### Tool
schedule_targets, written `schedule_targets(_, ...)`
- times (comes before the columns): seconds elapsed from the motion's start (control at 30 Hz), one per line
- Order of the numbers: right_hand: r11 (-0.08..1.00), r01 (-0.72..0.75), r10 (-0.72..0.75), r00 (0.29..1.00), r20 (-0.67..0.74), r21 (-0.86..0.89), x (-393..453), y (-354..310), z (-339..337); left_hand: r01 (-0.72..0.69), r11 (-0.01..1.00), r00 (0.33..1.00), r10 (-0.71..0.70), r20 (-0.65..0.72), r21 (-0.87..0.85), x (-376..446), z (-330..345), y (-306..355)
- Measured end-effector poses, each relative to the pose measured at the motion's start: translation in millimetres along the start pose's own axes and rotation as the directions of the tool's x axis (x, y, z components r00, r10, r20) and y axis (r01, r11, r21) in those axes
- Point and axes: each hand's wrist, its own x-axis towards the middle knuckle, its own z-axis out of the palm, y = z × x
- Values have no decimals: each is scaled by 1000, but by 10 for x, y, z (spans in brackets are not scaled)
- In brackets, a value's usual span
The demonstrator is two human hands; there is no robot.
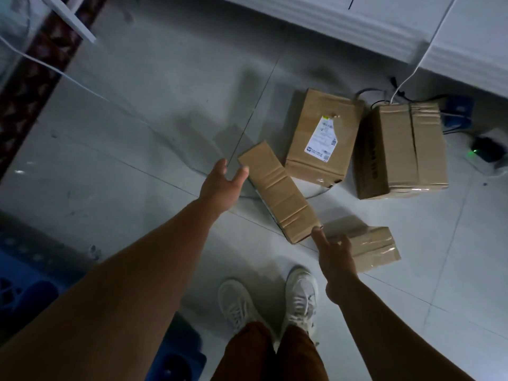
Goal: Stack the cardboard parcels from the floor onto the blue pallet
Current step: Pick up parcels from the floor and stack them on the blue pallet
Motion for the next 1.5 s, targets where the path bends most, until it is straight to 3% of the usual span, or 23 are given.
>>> schedule_targets(0.13, 999, -47, 46, 999, 16, 18, 537, 323, 145, 21, 1000, 1000, -21, -22, 1, 501, 323, -223)
schedule_targets(0.37, 982, -168, 153, 975, 161, 83, 1139, 784, 333, 47, 999, 999, -48, 9, 23, 1297, 619, -532)
schedule_targets(0.5, 987, -101, 65, 964, 259, 127, 1286, 795, 488, 13, 1000, 1000, -12, 20, -15, 1538, 710, -587)
schedule_targets(0.73, 968, -125, 94, 984, 149, 218, 1321, 490, 468, 6, 992, 1000, -10, -26, -127, 1461, 629, -522)
schedule_targets(0.83, 963, -126, 106, 990, 97, 236, 1154, 206, 384, -19, 992, 995, 7, -98, -124, 1230, 395, -397)
schedule_targets(1.03, 974, -67, 23, 980, 198, 217, 554, -516, 255, 80, 997, 985, -79, -155, 5, 662, -322, -120)
schedule_targets(1.33, 987, 155, -141, 957, 255, -38, -461, -1657, 503, 133, 942, 931, -226, -288, -309, -421, -1543, 134)
schedule_targets(1.5, 913, 360, -283, 898, 338, -191, -1121, -2169, 917, 164, 911, 855, -323, -407, -377, -1078, -2194, -35)
